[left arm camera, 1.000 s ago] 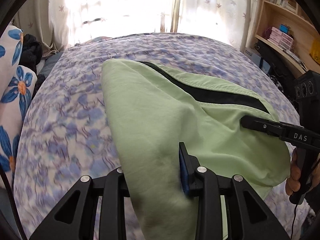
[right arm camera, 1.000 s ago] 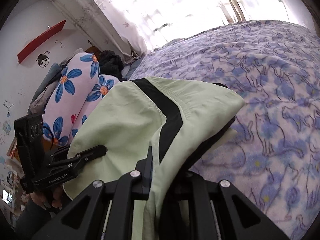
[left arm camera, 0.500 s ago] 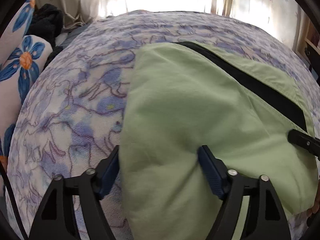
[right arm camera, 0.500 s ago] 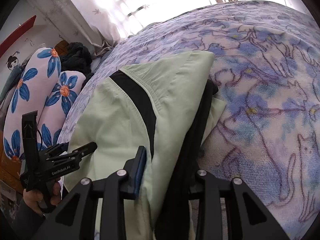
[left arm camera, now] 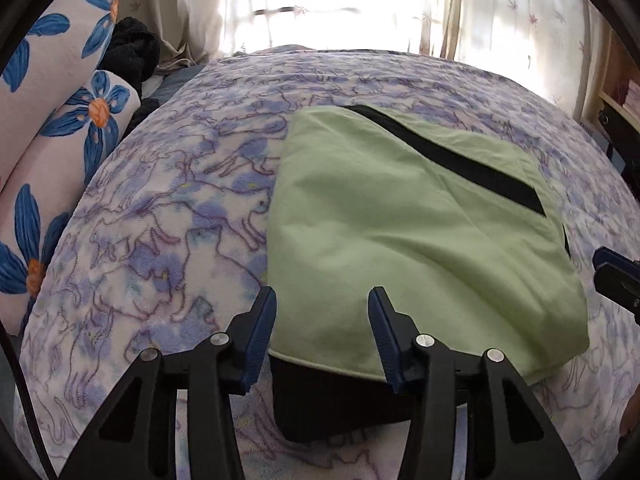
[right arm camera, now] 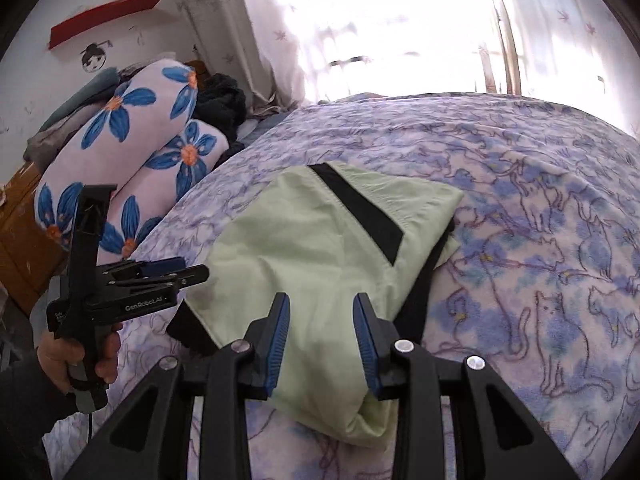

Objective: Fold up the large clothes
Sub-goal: 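Open both tools and lift them away from the folded jacket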

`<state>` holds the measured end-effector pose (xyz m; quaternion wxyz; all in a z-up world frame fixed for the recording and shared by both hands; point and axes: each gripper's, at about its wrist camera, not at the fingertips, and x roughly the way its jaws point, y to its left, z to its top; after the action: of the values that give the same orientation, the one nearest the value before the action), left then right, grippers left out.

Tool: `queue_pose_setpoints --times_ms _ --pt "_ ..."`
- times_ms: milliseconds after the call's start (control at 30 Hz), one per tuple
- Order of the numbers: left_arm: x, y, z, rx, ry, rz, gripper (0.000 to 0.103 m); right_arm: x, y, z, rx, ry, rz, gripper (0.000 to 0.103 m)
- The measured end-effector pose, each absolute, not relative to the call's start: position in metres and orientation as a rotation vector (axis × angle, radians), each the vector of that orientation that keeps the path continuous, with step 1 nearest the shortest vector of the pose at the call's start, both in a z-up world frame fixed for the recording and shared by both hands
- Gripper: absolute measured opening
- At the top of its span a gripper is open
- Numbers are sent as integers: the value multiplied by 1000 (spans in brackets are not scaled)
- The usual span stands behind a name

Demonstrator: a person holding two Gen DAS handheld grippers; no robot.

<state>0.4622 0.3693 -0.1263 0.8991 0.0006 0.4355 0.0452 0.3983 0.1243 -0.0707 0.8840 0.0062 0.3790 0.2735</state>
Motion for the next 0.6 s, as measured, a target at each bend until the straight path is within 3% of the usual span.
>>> queue_pose_setpoints --times_ms 100,167,367,433,500,600 --pt "457 365 -156 63 984 166 50 410 128 -108 -52 920 443 22" --pt "452 369 -161 46 990 173 53 415 122 -128 -69 992 405 2" --pt "428 375 -135 -67 1025 189 55 389 94 -93 17 985 425 2" --pt "415 369 -118 -52 1013 191 61 374 89 -73 17 973 430 2" --pt "396 361 -99 -48 990 189 73 358 84 -55 30 968 438 6" --pt "367 348 -70 -64 963 169 74 329 78 -22 21 950 439 6"
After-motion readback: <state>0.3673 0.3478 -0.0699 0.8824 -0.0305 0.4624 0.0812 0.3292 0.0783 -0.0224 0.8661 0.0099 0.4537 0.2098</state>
